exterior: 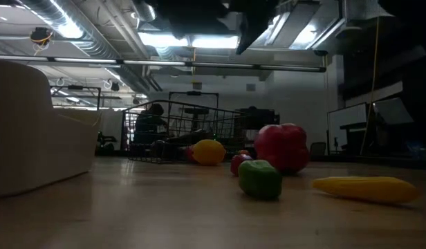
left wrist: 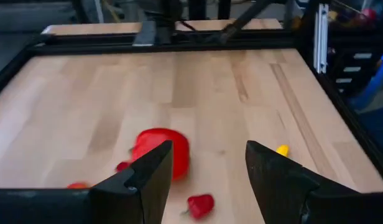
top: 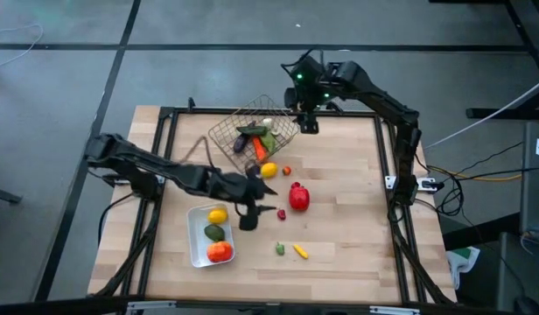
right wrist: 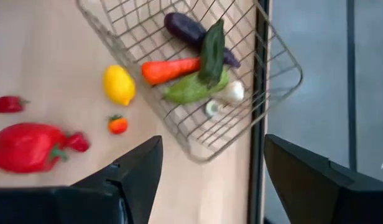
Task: Sort produce into baskets
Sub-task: Put the bottom small red bell pepper into the gold wire basket, then put the small orange persimmon into the white bin
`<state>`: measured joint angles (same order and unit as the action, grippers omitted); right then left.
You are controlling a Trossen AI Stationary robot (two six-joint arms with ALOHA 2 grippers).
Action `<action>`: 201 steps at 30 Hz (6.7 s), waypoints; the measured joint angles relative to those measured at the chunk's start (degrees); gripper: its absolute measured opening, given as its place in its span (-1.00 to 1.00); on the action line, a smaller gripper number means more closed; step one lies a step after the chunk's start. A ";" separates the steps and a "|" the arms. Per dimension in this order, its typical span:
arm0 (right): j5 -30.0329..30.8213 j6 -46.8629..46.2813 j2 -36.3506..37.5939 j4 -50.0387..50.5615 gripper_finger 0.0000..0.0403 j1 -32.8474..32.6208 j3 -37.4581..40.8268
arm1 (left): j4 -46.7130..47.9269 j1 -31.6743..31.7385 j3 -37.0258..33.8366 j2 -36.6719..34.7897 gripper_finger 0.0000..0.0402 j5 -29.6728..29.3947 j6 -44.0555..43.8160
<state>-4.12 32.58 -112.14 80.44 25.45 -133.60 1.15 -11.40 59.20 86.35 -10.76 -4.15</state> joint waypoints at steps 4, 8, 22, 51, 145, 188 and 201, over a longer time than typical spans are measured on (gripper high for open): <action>0.00 -2.56 2.66 2.42 0.37 0.02 0.00 | -3.94 -0.91 0.00 6.50 -0.01 0.16 3.32; -0.01 -5.24 4.72 4.93 0.37 0.00 0.01 | -5.51 -0.99 0.00 11.86 -0.01 0.16 5.07; -2.54 -10.03 8.37 8.09 0.37 -3.46 0.04 | -11.69 -0.20 0.00 22.94 -0.01 0.14 4.91; -1.43 -9.81 8.28 9.62 0.37 -11.98 0.07 | -12.23 2.07 0.00 28.78 -0.01 4.67 -4.43; -2.99 -20.54 15.72 -64.74 0.37 -6.73 77.99 | 16.20 40.79 0.00 9.44 -0.06 4.08 0.65; 6.12 -24.79 7.94 -74.73 0.37 -12.68 77.92 | 16.24 41.46 0.00 9.44 0.10 4.17 1.47; 4.84 -24.78 6.27 -75.62 0.37 -12.68 77.90 | 16.24 41.46 0.00 9.42 0.10 4.17 1.52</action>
<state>0.72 7.79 -105.87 4.83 12.78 -55.70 17.39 30.06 59.20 95.77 -6.59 -2.63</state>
